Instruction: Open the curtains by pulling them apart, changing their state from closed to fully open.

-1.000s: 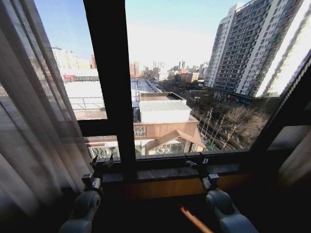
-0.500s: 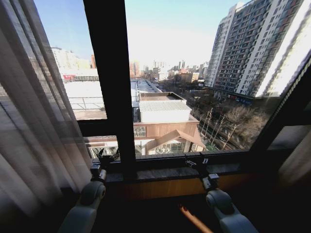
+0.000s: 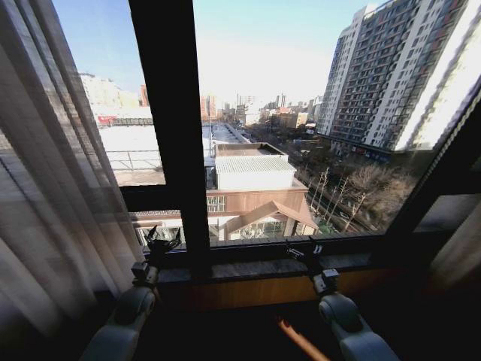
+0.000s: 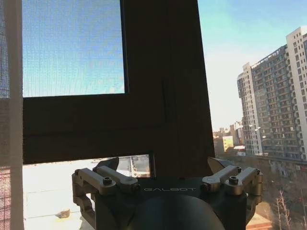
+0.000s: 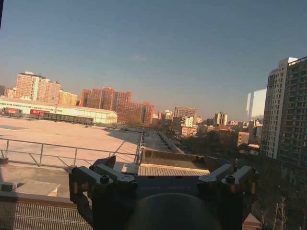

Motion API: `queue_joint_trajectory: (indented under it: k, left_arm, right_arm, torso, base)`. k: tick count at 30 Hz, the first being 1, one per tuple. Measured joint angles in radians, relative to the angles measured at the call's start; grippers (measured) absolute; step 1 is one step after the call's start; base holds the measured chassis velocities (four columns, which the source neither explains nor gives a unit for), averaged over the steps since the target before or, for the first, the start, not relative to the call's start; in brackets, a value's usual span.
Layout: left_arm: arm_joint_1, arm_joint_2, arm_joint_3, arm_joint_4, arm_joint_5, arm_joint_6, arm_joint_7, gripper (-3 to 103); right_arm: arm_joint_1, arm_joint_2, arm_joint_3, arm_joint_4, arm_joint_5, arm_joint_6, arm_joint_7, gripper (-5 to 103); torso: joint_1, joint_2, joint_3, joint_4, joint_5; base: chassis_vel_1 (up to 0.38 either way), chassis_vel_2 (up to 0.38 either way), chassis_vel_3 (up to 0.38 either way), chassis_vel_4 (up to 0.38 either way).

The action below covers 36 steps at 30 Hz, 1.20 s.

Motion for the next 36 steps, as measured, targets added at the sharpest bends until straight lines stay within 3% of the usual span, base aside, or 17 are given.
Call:
queue_joint_trajectory:
  k: [6,12,17,24,27,30,36]
  left_arm:
    - [0.051,-0.026,-0.013,-0.016,0.049,-0.02,-0.03,100]
    - [0.11,-0.015,-0.084,-0.052,0.063,-0.035,-0.063,100]
    - [0.17,0.014,-0.171,-0.07,0.022,-0.059,-0.087,100]
    - [0.203,0.035,-0.272,-0.069,-0.046,-0.039,-0.13,100]
    - [0.199,0.043,-0.281,-0.056,-0.081,-0.034,-0.119,100]
    - [0.175,0.065,-0.275,-0.032,-0.148,-0.023,-0.066,100]
    - [0.148,0.077,-0.231,-0.019,-0.138,-0.04,-0.016,100]
  right_arm:
    - [0.0,0.0,0.0,0.0,0.0,0.0,0.0,100]
    - [0.0,0.0,0.0,0.0,0.0,0.0,0.0,100]
    - [0.0,0.0,0.0,0.0,0.0,0.0,0.0,100]
    - [0.0,0.0,0.0,0.0,0.0,0.0,0.0,100]
    - [0.0,0.0,0.0,0.0,0.0,0.0,0.0,100]
    - [0.0,0.0,0.0,0.0,0.0,0.0,0.0,100]
    - [0.0,0.0,0.0,0.0,0.0,0.0,0.0,100]
  torso:
    - [0.0,0.0,0.0,0.0,0.0001]
    - [0.0,0.0,0.0,0.0,0.0001]
    - [0.0,0.0,0.0,0.0001,0.0001]
    - [0.0,0.0,0.0,0.0002,-0.0001]
    - [0.0,0.0,0.0,0.0002,-0.0002]
    - [0.0,0.0,0.0,0.0,0.0]
    - [0.0,0.0,0.0,0.0,-0.0001]
  base:
    - [0.0,0.0,0.0,0.0]
    - [0.0,0.0,0.0,0.0]
    - [0.0,0.0,0.0,0.0]
    - [0.0,0.0,0.0,0.0]
    - [0.0,0.0,0.0,0.0]
    - [0.0,0.0,0.0,0.0]
    - [0.0,0.0,0.0,0.0]
